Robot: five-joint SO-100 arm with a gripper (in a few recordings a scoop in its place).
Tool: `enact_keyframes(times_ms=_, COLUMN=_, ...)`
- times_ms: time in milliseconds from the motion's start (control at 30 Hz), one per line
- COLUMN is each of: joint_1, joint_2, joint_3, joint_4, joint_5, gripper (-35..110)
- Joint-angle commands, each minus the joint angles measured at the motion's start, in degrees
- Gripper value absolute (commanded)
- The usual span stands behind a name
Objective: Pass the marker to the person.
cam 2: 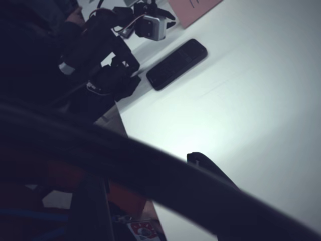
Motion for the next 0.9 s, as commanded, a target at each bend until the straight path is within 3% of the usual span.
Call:
enact_keyframes(times_ms=0, joint_1=-0.18, joint_2=2.29, joint_3=-3.96, joint_4=1.14, joint_5=1.05, gripper=33)
enact_keyframes(times_ms=867, joint_1=1.76, joint_2=0.97, joint_3=-3.78, joint_4=2.11, joint_5=1.14, gripper=33)
